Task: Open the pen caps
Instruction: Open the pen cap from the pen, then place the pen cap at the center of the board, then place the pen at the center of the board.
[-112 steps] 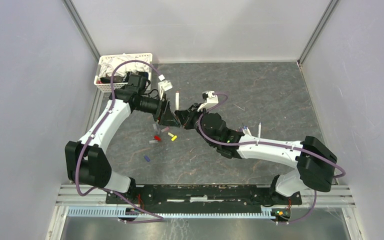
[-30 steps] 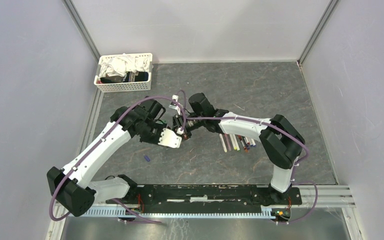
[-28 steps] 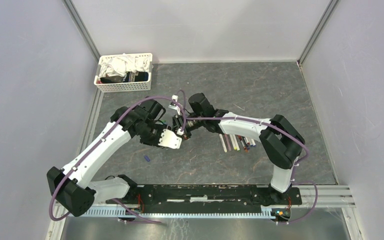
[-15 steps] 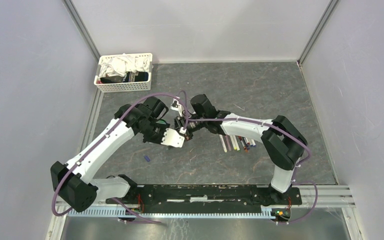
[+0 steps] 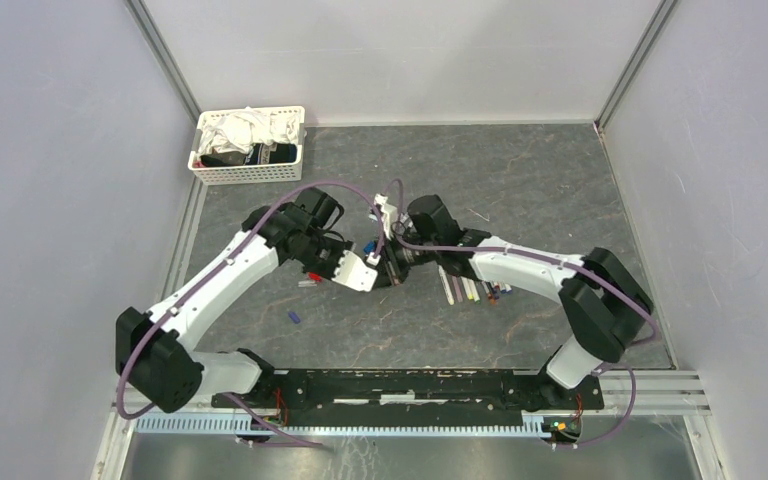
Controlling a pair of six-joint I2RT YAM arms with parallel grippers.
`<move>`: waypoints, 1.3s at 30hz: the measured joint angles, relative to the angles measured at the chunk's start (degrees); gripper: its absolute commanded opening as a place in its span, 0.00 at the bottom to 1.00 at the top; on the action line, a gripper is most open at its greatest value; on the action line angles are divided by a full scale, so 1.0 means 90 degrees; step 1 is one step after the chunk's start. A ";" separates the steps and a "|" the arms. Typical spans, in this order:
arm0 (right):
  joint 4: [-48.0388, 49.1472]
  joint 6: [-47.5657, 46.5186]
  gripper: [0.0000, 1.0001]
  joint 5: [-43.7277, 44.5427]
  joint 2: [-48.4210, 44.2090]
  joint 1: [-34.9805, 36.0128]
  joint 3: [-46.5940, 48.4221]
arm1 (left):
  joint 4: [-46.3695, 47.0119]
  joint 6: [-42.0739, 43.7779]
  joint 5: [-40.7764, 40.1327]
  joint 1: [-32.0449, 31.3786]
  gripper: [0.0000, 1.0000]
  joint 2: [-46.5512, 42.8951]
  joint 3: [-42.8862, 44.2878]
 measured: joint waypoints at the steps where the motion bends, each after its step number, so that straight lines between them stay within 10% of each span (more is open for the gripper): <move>1: -0.0022 -0.0121 0.00 0.0061 -0.0095 -0.0029 -0.0095 | 0.0019 0.0107 0.0053 0.0051 0.02 0.0109 0.0056; 10: -0.2149 -0.0860 0.00 0.0114 -0.0746 -0.0668 -0.1049 | -0.0563 0.0641 -0.2222 0.1188 0.02 0.0403 0.0002; 27: -0.2157 -0.0112 0.00 0.5221 -0.0471 -0.0034 -0.0991 | 0.0942 -0.1994 -0.0408 0.1168 0.06 0.1627 -0.0452; 33: -0.2210 0.0223 0.29 0.6025 -0.0316 0.0097 -0.0996 | 0.1552 -0.2458 -0.0444 0.1168 0.26 0.1831 -0.0753; 39: -0.2273 0.0352 0.36 0.6258 -0.0279 0.0097 -0.0996 | 0.1685 -0.2771 -0.0430 0.1168 0.40 0.1831 -0.0760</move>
